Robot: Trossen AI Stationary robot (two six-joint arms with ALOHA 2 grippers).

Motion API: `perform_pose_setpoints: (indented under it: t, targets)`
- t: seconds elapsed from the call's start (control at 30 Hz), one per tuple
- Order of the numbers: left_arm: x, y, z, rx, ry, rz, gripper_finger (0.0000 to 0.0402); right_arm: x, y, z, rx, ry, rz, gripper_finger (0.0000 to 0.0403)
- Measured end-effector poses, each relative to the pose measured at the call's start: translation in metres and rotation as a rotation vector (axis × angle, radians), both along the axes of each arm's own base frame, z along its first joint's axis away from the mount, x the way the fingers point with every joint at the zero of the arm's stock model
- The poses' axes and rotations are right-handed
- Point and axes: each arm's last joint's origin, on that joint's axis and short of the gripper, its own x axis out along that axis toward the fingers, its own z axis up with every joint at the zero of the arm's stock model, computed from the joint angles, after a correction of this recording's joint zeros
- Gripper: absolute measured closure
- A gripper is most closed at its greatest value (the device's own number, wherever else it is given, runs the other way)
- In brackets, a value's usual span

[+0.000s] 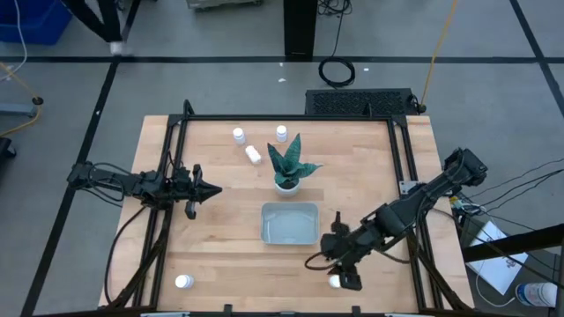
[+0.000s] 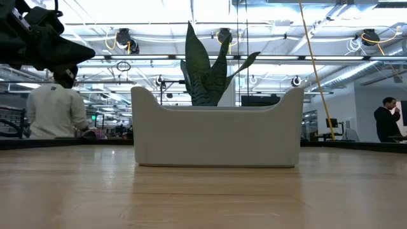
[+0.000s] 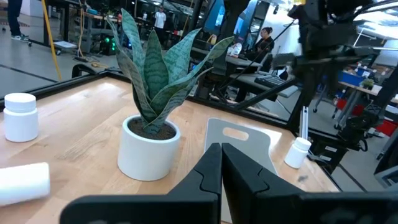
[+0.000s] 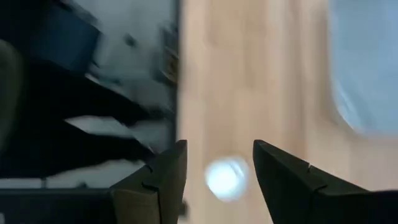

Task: Pick and place pill bottles into a basket
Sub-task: Put the white pill bottle into the gray bin

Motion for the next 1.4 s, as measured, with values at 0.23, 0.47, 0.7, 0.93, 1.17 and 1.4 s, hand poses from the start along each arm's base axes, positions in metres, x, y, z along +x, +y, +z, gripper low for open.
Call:
perform_pose_setpoints:
  t: [0.23, 0.47, 0.7, 0.93, 1.17, 1.4]
  targets:
    - [0.000, 0.000, 0.000, 0.000, 0.000, 0.000, 0.0389, 0.004, 0.008, -0.024, 0.082, 0.117, -0.180, 0.0226]
    - [0.000, 0.000, 0.000, 0.000, 0.000, 0.000, 0.0389, 0.003, 0.026, -0.054, 0.030, 0.267, -0.236, 0.0141]
    - [0.000, 0.000, 0.000, 0.000, 0.000, 0.000, 0.0389, -0.003, 0.036, -0.054, 0.022, 0.267, -0.378, 0.0058]
    - [0.000, 0.000, 0.000, 0.000, 0.000, 0.000, 0.0389, -0.009, 0.046, -0.072, -0.061, 0.329, -0.378, 0.0040]
    - [0.000, 0.000, 0.000, 0.000, 0.000, 0.000, 0.0389, -0.008, 0.049, -0.083, -0.092, 0.347, -0.374, 0.0039]
    - [0.000, 0.000, 0.000, 0.000, 0.000, 0.000, 0.0389, -0.006, 0.054, -0.095, -0.123, 0.370, -0.363, 0.0039]
